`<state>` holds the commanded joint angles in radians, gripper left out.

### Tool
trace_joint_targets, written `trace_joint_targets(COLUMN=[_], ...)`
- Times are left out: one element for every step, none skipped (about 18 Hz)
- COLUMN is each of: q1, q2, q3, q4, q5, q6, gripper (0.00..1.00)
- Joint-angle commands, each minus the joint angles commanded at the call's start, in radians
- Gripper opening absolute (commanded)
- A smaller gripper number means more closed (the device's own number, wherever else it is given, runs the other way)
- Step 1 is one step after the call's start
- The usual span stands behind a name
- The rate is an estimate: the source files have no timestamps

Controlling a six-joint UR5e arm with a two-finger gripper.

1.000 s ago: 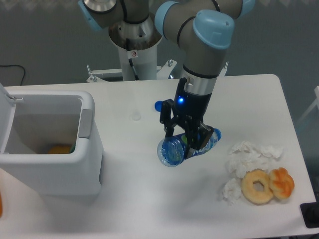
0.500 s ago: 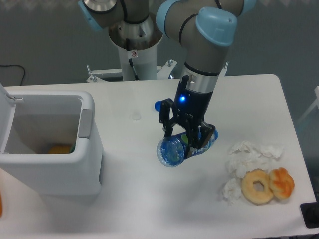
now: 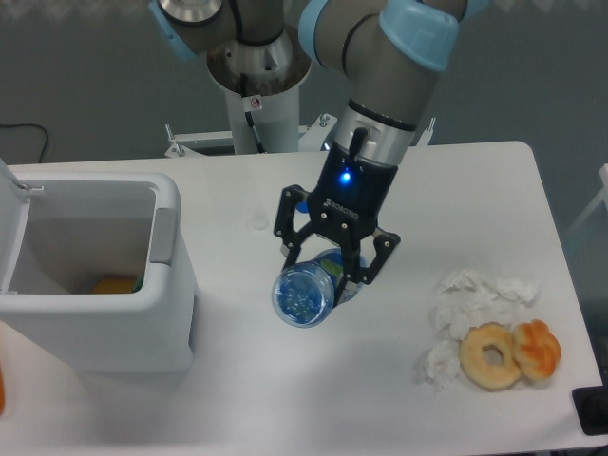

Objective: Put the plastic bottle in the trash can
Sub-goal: 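Carry the held bottle over the white trash bin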

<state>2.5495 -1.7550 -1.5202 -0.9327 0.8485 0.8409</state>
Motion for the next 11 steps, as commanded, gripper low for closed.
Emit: trace_joint_targets(q1=[-0.008, -0.009, -0.011, -0.015, -0.024, -0.04, -0.063, -0.081, -0.087, -0.091, -0.094], q2=[0.003, 0.005, 0.02, 0.041, 0.06, 0.071, 0.077, 0.089, 0.103, 0.117, 0.136], q3=[0.014, 0.018, 0.023, 0.023, 0.018, 0.015, 0.014, 0.008, 0.002, 0.0, -0.005], q4=[0.0, 0.0, 0.0, 0.0, 0.0, 0.0, 0.0, 0.0, 0.0, 0.0, 0.0], q5=[-0.044, -0.089, -0.121, -0.138, -0.141, -0.144, -0.154, -0.166, -0.166, -0.167, -0.167], q6=[-0.035, -0.074, -0.097, -0.106, -0.108, -0.109, -0.109, -0.109, -0.115, -0.129, -0.14], gripper=[0.71, 0.71, 0.71, 0.71, 0.71, 0.7, 0.7, 0.7, 0.7, 0.7, 0.7])
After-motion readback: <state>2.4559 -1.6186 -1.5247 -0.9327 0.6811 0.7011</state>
